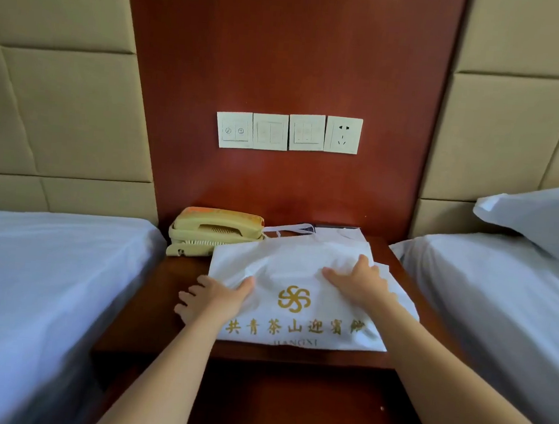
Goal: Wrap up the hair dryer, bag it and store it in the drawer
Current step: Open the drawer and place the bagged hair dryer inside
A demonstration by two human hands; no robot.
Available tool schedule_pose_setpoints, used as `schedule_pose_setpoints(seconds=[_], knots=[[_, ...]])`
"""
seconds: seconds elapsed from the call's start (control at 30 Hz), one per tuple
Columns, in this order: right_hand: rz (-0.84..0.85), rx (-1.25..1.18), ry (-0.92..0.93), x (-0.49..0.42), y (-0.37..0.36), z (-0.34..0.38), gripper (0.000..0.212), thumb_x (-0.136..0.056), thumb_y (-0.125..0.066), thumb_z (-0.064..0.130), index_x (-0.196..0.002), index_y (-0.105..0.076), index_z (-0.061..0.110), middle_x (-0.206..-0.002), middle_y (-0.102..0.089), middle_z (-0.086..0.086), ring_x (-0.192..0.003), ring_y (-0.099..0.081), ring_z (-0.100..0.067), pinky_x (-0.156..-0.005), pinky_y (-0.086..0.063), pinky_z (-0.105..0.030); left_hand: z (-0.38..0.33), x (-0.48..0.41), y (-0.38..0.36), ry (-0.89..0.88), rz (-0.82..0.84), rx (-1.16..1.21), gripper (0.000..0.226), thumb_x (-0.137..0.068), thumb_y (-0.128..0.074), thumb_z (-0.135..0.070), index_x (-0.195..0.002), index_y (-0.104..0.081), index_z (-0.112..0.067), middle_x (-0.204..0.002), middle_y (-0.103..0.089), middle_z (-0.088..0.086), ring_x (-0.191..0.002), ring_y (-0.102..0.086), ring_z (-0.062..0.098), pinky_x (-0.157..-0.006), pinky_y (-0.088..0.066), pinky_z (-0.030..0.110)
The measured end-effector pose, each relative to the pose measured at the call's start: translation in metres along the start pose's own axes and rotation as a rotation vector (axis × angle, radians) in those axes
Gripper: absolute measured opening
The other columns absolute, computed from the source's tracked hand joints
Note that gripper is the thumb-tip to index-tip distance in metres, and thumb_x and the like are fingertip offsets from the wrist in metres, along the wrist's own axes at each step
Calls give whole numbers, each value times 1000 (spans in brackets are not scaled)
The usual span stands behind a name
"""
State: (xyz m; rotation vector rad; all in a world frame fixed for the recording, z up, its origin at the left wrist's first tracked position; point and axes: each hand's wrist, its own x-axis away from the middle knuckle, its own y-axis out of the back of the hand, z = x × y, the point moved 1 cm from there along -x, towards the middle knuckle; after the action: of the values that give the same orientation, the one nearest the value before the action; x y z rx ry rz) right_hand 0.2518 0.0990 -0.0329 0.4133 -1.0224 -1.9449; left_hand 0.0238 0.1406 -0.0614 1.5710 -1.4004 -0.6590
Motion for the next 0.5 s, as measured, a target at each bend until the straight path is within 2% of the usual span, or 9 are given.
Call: schedule_pose_setpoints(seconds=[0.1, 0.2, 0.27, 0.33, 0.37, 0.47, 0.5], knots=[[-22, -34, -51, 4, 3, -3, 105, -72, -56, 72, -149, -10, 17, -156, -15, -13, -142, -13, -39, -114, -11, -56, -1, -1, 3, -4, -51, 82, 112, -69, -43, -84, -144, -21, -4, -148, -33, 14, -136, -29, 32, -107, -28, 44], [-57, -41, -72, 7, 5, -7, 112, -67, -56, 76, -149, -8, 17, -157, -10, -12, -143, -8, -40, -114, -9, -56, -2, -3, 11, 29, 30, 176, 112, -63, -58, -79, -142, -28, -7, -146, -35, 12, -136, -29, 32, -109, -29, 43], [-91, -16, -94, 10, 6, -9, 116, -64, -55, 80, -150, -6, 17, -158, -3, -14, -143, -3, -41, -114, -7, -56, -4, -13, 11, 20, 138, 274, 126, -45, -65, -81, -143, -31, -9, -145, -38, 11, -134, -33, 33, -109, -32, 44], [-114, -7, -104, 12, 6, -10, 119, -63, -54, 81, -150, -2, 18, -158, 5, -15, -143, 0, -42, -113, -5, -57, -4, -24, 9, -3, 179, 312, 140, -22, -65, -81, -141, -37, -11, -142, -44, 9, -129, -42, 31, -105, -38, 45], [-121, -15, -107, 12, 7, -11, 120, -63, -56, 81, -150, -1, 18, -157, 8, -15, -143, 0, -44, -113, -5, -58, -5, -23, 10, -14, 199, 321, 137, -24, -68, -78, -140, -39, -11, -142, -44, 9, -128, -44, 31, -104, -40, 44], [-88, -90, -123, 8, 9, -13, 126, -58, -61, 80, -149, 3, 19, -157, 13, -15, -142, -4, -46, -113, -13, -58, -7, -16, 18, -71, 244, 371, 97, -68, -76, -54, -141, -37, -4, -144, -42, 12, -129, -44, 30, -96, -41, 32], [-64, -122, -132, 6, 10, -14, 130, -55, -63, 80, -149, 3, 19, -156, 13, -15, -141, -9, -45, -113, -17, -58, -7, -19, 17, -67, 252, 383, 89, -74, -75, -46, -141, -36, -2, -145, -41, 13, -130, -44, 30, -92, -40, 32]])
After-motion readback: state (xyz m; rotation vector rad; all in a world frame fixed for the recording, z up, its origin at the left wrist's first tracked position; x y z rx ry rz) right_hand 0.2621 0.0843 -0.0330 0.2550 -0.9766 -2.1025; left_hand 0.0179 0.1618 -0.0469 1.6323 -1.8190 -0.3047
